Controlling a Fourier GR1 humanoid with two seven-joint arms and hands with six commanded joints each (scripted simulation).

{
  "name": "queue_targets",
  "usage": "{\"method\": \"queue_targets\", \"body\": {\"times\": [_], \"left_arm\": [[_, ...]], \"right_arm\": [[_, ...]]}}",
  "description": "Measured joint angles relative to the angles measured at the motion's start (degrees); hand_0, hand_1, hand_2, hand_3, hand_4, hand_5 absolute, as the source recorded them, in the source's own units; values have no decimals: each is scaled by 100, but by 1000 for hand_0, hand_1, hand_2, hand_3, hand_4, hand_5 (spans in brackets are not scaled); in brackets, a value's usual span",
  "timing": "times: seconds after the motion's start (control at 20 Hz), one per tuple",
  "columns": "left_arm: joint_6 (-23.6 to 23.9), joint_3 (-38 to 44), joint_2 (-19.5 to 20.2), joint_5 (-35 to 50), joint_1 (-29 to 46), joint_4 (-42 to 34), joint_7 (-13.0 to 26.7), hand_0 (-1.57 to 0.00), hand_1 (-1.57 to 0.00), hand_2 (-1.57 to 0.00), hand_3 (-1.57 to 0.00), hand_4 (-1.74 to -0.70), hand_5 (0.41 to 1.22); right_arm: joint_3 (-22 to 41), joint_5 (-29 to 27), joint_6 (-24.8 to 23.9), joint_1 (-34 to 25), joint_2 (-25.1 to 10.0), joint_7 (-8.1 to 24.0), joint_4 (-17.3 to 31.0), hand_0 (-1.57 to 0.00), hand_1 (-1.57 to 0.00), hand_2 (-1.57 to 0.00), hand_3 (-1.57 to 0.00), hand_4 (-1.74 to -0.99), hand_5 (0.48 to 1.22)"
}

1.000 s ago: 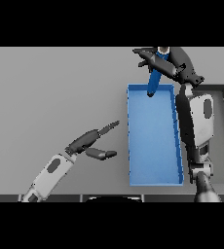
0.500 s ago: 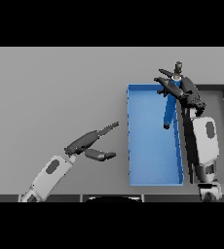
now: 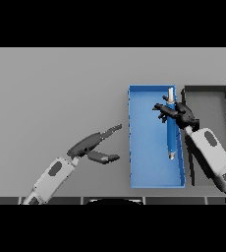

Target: Pick up the blue pipe and place it into the blue bin.

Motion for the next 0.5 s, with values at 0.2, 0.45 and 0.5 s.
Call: {"method": "queue_targets", "body": {"times": [0.2, 0.45, 0.5], "left_arm": [[9, -38, -9, -44, 32, 7, -1, 1, 1, 1, 1, -827, 477], [2, 18, 47, 21, 13, -63, -6, 1, 1, 1, 1, -831, 472], [6, 12, 28, 4, -1, -19, 13, 1, 1, 1, 1, -831, 471]], "right_arm": [[1023, -1061, -143, -470, -589, 0, -1, -383, -362, -349, -211, -1234, 1091], [1638, -528, 272, -759, -907, 1, -248, -154, -118, -114, -68, -1192, 907], [1703, -472, 325, -738, -890, 2, -219, -123, -94, -91, -55, -1189, 880]]}}
